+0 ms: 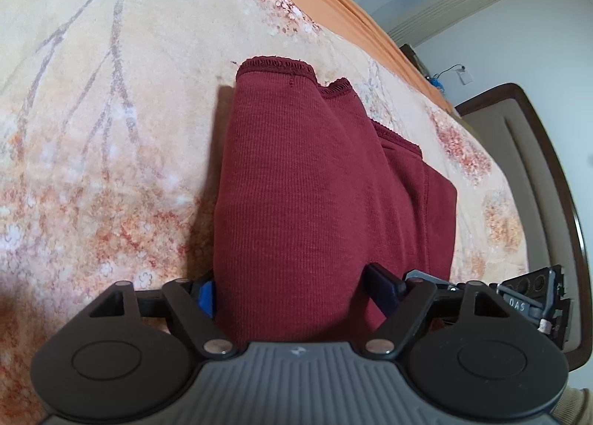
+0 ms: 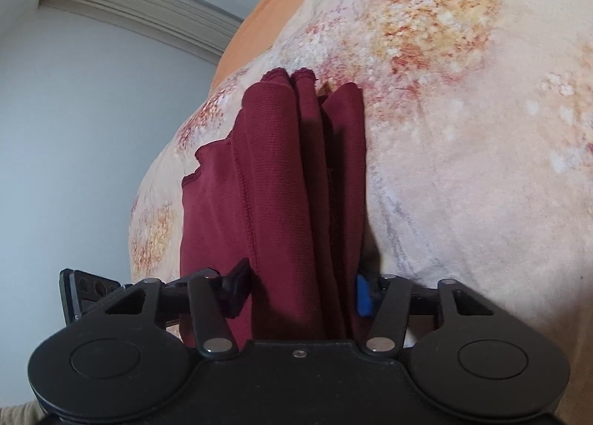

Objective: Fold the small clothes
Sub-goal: 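Pinch the folded edge with the left tool while the right tool pinches beside it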

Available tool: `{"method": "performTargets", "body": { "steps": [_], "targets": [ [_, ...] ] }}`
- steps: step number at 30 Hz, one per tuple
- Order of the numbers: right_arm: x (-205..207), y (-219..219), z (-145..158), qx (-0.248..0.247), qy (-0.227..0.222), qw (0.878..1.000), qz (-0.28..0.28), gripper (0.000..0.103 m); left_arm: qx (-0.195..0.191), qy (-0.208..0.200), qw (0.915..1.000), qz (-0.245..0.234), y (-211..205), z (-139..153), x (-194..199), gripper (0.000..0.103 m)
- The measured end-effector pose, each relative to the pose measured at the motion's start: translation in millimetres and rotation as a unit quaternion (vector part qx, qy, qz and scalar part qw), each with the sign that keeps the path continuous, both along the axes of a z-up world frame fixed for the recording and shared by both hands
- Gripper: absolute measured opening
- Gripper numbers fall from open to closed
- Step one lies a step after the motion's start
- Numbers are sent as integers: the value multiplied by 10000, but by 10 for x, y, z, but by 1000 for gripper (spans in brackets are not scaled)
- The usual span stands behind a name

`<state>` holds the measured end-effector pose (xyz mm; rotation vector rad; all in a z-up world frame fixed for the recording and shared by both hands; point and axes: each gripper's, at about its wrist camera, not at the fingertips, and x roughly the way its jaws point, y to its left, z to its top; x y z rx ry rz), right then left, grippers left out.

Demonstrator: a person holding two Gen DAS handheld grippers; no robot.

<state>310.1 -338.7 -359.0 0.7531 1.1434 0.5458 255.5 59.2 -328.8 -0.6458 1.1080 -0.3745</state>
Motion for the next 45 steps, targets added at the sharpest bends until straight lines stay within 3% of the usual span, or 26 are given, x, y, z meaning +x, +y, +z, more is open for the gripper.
{"method": "performTargets", "body": {
  "steps": [4, 7, 9, 12, 21, 27, 37, 45],
  "targets": [
    [0, 46, 33, -152, 19, 9999, 17, 47, 216, -20, 9998, -24, -50, 50, 2, 73],
    [-8, 103, 104, -310, -83, 9995, 75, 37, 350, -101, 9993, -93, -70, 114, -17, 60],
    [-37, 137, 172, -436, -170, 9989, 93, 34, 503, -194, 9983, -203, -125, 195, -30, 46],
    [-97, 173, 269, -497, -298, 9983, 61, 31, 652, -310, 9970, -270, -173, 322, -73, 38],
    [-290, 315, 628, -453, -525, 9975, 137, 30, 610, -486, 9969, -127, 7, 680, -344, 35],
    [-385, 680, 875, -424, -686, 9959, 418, 30, 637, -570, 9963, 79, 340, 918, -572, 35],
    [-456, 1822, 1075, -213, -840, 9899, 1124, 30, 900, -642, 9909, 762, 1347, 1260, -1090, 35],
    [-563, 2905, 1061, -64, -823, 9821, 1691, 30, 1047, -554, 9835, 1367, 2295, 1333, -1512, 35]
  ]
}}
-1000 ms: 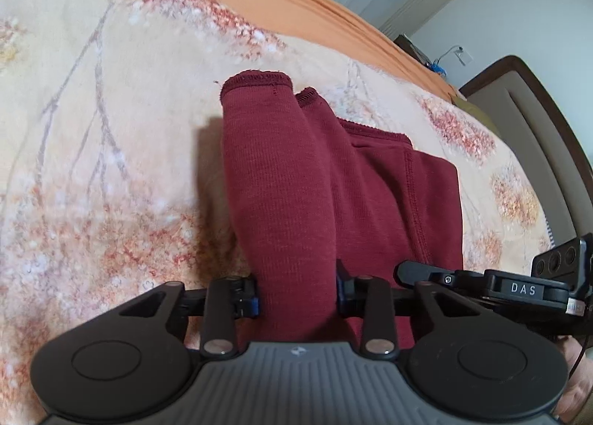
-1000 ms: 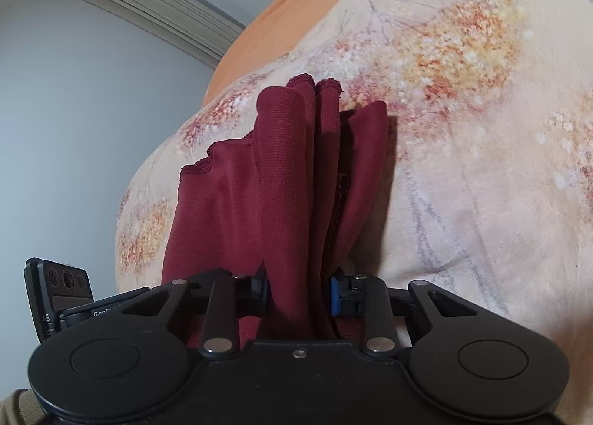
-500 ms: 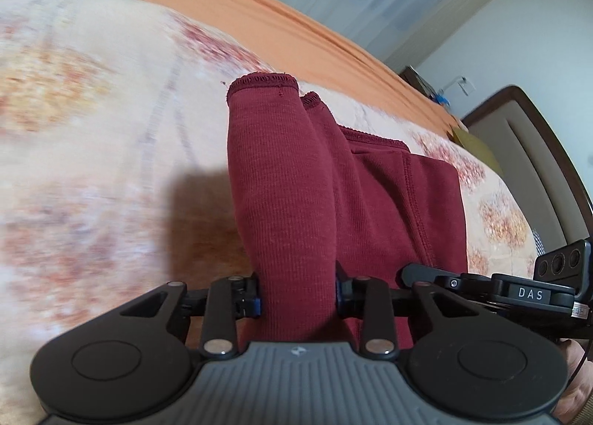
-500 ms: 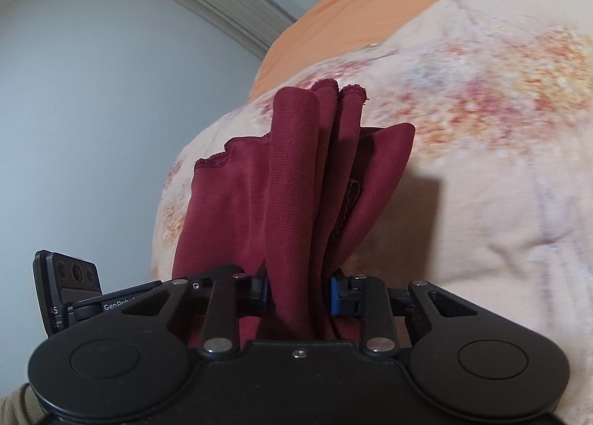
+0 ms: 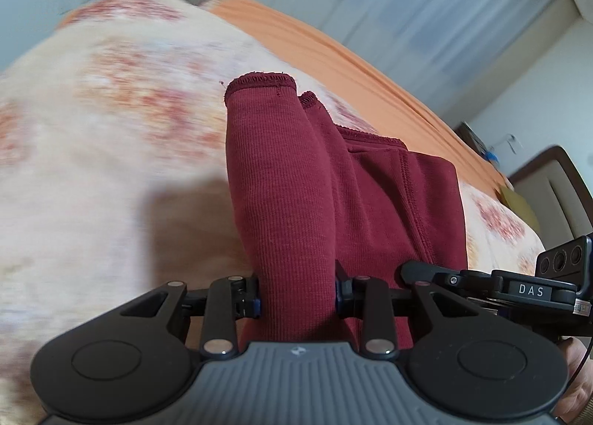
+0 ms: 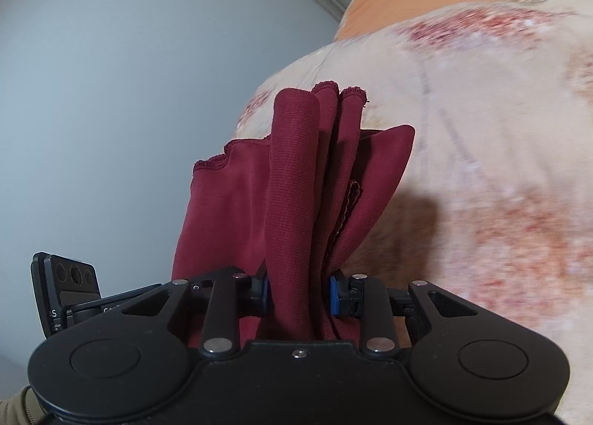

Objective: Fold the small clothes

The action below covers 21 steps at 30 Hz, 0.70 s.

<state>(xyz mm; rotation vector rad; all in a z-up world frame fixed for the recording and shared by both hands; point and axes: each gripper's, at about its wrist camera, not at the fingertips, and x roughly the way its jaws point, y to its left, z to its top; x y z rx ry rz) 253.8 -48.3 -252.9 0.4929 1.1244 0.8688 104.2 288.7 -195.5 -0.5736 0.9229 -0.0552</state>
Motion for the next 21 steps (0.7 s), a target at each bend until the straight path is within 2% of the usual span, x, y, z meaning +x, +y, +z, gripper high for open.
{"method": "performTargets", "body": {
  "steps": [5, 11, 17, 21],
  "targets": [
    [-63, 562, -105, -15, 98, 9996, 273, 30, 15, 77, 9996, 261, 482, -75, -192, 35],
    [-40, 1018, -414, -86, 377, 9979, 514, 31, -6, 246, 9989, 399, 894, -373, -305, 35],
    [-41, 1182, -889, -407, 702, 9953, 519, 32, -45, 347, 9986, 405, 1057, -834, -344, 38],
    [35, 1119, -1065, -338, 942, 9940, 432, 36, -106, 305, 9991, 292, 1072, -909, -351, 46]
  ]
}}
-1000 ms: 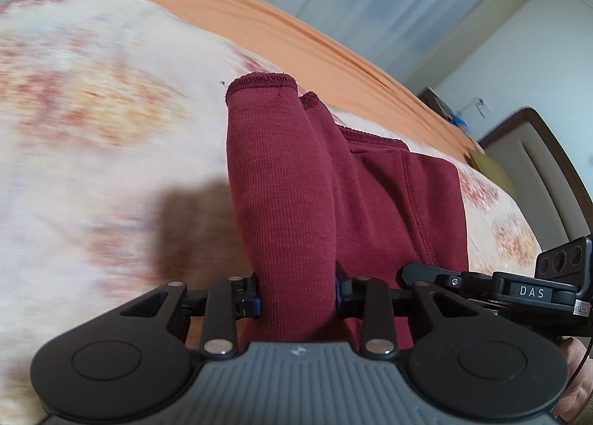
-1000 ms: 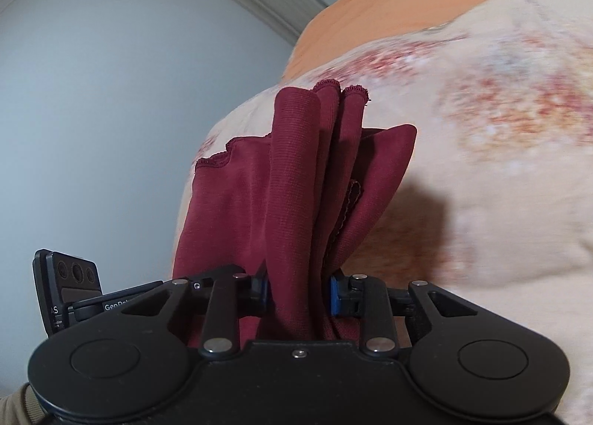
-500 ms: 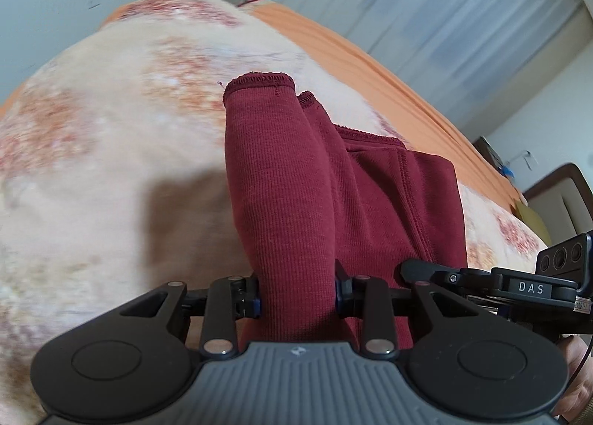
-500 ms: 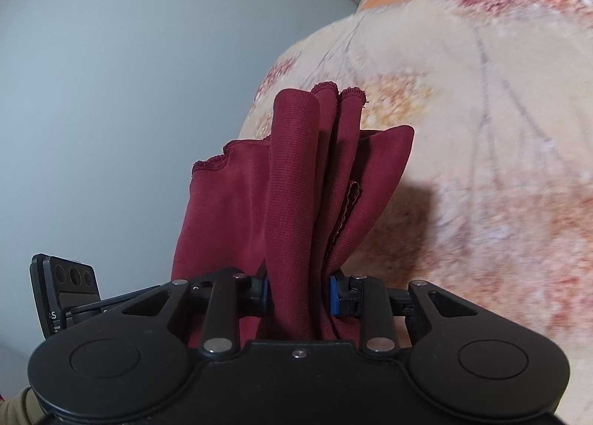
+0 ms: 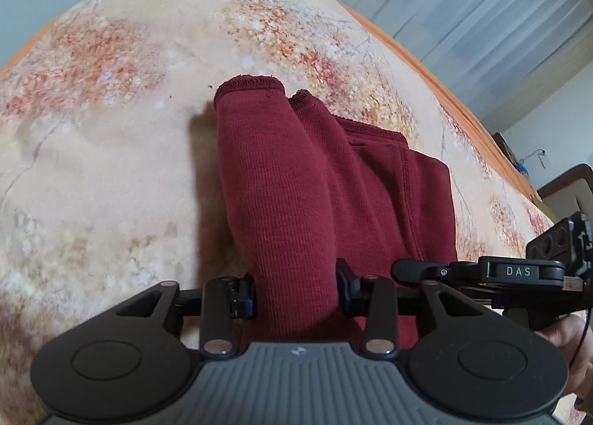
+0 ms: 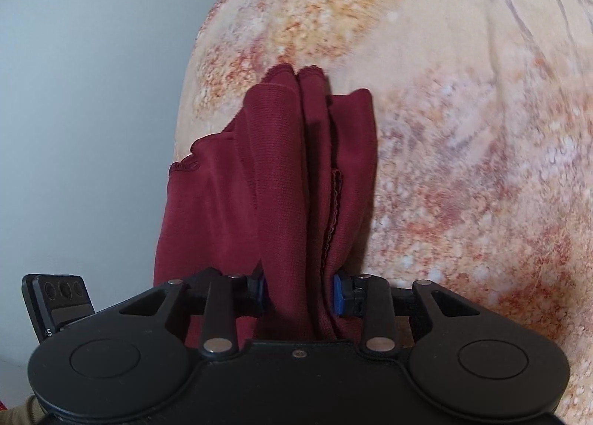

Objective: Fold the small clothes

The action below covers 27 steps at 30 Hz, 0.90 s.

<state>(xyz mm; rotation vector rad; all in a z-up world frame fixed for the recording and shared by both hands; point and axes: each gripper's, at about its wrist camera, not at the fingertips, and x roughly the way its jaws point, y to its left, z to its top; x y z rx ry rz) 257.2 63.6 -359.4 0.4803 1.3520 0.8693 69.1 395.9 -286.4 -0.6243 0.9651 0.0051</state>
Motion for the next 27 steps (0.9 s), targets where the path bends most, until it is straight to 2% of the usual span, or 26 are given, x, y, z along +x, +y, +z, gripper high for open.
{"method": "performTargets", "body": {
  "steps": [3, 6, 11, 14, 17, 18, 19, 21, 22, 24, 27],
  "targets": [
    [22, -27, 13, -25, -24, 10000, 55, 40, -103, -1, 9999, -38, 37, -22, -2, 51],
    [31, -88, 98, -205, -117, 9997, 85, 50, -72, 18, 10000, -30, 43, 14, -12, 56],
    [65, -117, 197, -475, -340, 9982, 109, 62, 68, -12, 10000, 6, 59, 168, -84, 55],
    [26, -180, 341, -655, -616, 9959, 68, 64, 188, 6, 9998, 52, 54, 306, -143, 55],
    [-59, -278, 584, -683, -906, 9935, 15, 65, 279, 17, 9995, 113, 26, 480, -225, 56],
    [-101, -304, 684, -674, -986, 9928, -2, 65, 309, 3, 9994, 139, 2, 551, -262, 60],
    [-152, -330, 788, -658, -1070, 9921, -23, 68, 334, -23, 9993, 157, -26, 622, -299, 63],
    [-269, -359, 1016, -601, -1225, 9906, -43, 74, 342, -141, 9991, 207, -85, 796, -389, 77],
    [-338, -359, 1139, -571, -1301, 9898, -34, 81, 350, -212, 9989, 245, -121, 892, -438, 79],
    [-489, -367, 1396, -456, -1460, 9882, 16, 83, 373, -310, 9984, 299, -193, 1090, -538, 83],
    [-699, -395, 1808, -288, -1677, 9854, -8, 92, 456, -432, 9972, 405, -297, 1414, -696, 90]
  ]
}}
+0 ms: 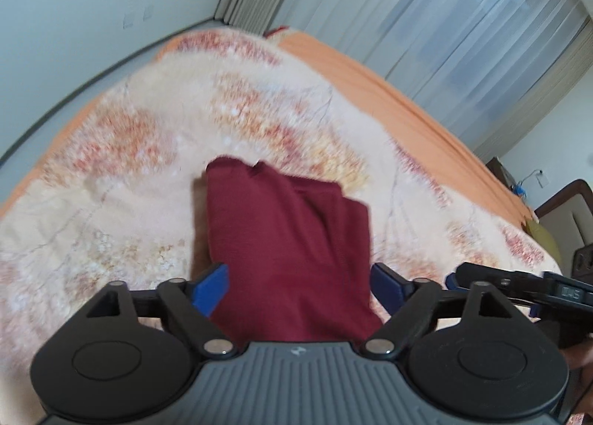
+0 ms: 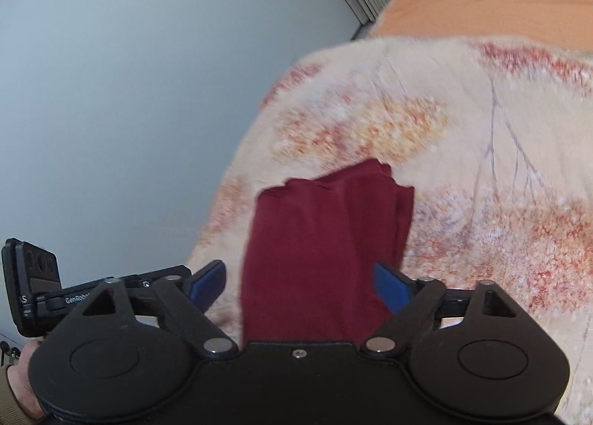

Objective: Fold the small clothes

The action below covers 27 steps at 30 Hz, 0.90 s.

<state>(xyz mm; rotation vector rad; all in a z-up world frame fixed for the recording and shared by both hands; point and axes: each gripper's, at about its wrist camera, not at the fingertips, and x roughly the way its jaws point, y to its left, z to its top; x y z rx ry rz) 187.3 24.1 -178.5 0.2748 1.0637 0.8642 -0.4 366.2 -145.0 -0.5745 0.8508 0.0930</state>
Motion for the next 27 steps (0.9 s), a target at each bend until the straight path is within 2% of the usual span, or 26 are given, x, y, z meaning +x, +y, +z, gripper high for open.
{"method": "performTargets", "body": {
  "steps": [3, 8, 13, 20, 27],
  "targets": [
    [-169, -130, 381, 197, -240, 9995, 16, 97, 103, -168, 9998, 103, -81, 342, -205, 96],
    [-419, -300, 901, 204, -489, 9986, 65, 102, 222, -447, 9985, 206, -224, 857, -569, 102],
    [-766, -412, 1290, 84, -691, 9972, 285, 102, 508, -428, 9975, 230, -464, 1197, -906, 102],
    [-1240, -573, 1614, -358, -1048, 9924, 537, 102, 465, -202, 9977, 451, -774, 1240, -1373, 102],
    [-1534, -639, 1498, -990, -960, 9876, 751, 102, 146, 25, 9984, 541, -1029, 1149, -1625, 102]
  ]
}}
